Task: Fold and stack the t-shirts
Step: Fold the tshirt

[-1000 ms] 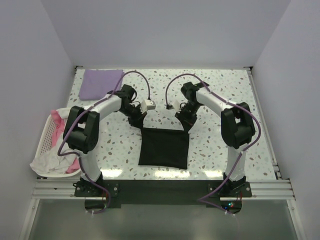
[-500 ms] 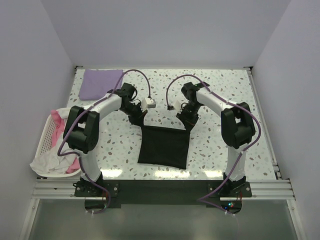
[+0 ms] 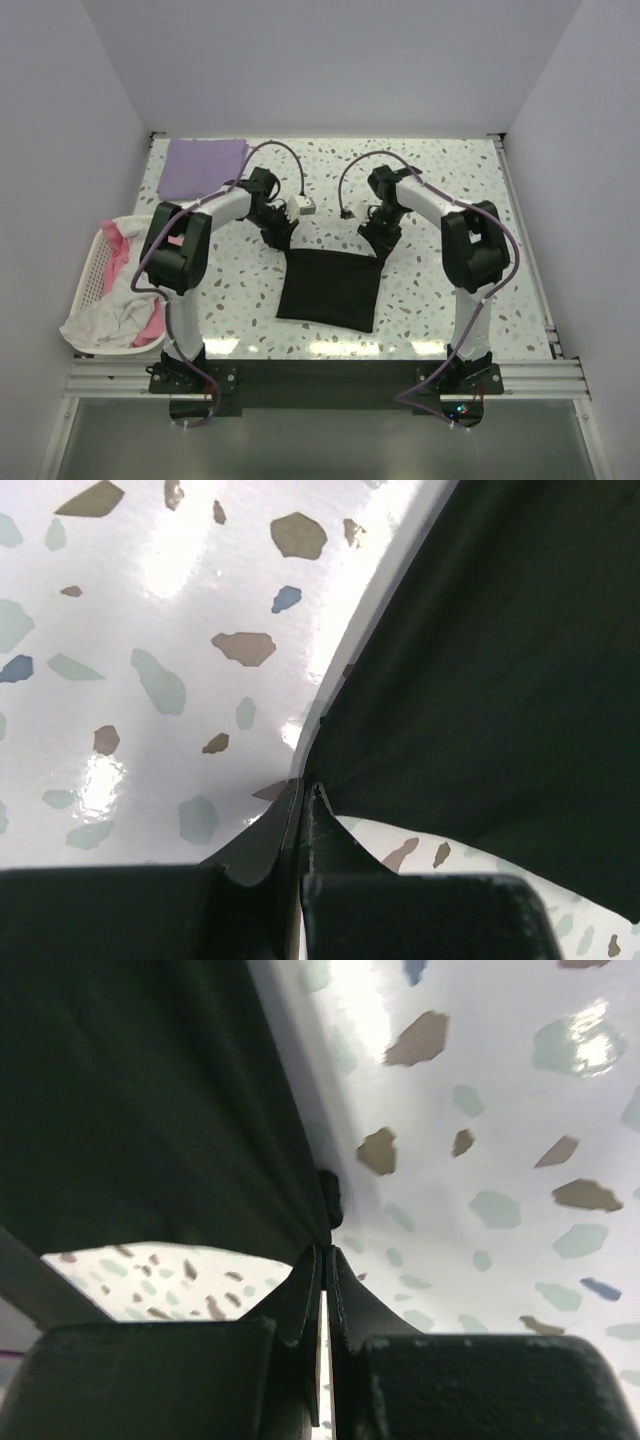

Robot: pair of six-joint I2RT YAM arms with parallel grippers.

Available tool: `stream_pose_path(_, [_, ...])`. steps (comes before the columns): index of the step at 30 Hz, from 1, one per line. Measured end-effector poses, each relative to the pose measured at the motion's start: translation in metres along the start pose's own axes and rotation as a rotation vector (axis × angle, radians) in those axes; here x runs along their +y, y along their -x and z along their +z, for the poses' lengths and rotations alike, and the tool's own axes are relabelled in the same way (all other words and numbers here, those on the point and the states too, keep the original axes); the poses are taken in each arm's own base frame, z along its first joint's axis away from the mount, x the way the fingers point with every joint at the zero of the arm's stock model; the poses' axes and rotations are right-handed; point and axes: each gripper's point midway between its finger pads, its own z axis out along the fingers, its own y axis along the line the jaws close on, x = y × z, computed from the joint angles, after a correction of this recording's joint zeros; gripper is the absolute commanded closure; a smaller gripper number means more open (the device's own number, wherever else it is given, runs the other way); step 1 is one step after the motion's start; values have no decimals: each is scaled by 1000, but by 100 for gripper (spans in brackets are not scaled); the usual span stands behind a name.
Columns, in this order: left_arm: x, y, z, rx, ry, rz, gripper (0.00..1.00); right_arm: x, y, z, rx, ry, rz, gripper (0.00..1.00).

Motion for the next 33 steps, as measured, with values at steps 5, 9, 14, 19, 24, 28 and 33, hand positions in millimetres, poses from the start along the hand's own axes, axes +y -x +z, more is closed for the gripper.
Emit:
stream_pose_path(5, [7,5,4,-9,17,-31,100,-21,0,21,30,-47,27,100])
stream_pose_path(9, [14,10,5,-21,37,-46,93,-34,6,18,28,-87,54,100])
stream_pose_path(14, [28,19,5,-32,81,-59,87,-57,20,10,-6,-166,73,100])
stream_pose_path(19, [45,31,0,-39,138,-68,67,-78,39,-7,-67,-239,95,65])
stream_pose_path(24, [47,46,-21,-94,181,-64,38,-80,48,-26,-129,-243,136,33])
stream_pose_path(28, [15,66,-67,-199,203,-38,33,-55,54,-62,-230,-203,173,29])
stream_pose_path(33, [-49,97,-111,-376,110,20,36,15,65,-117,-460,-53,190,34])
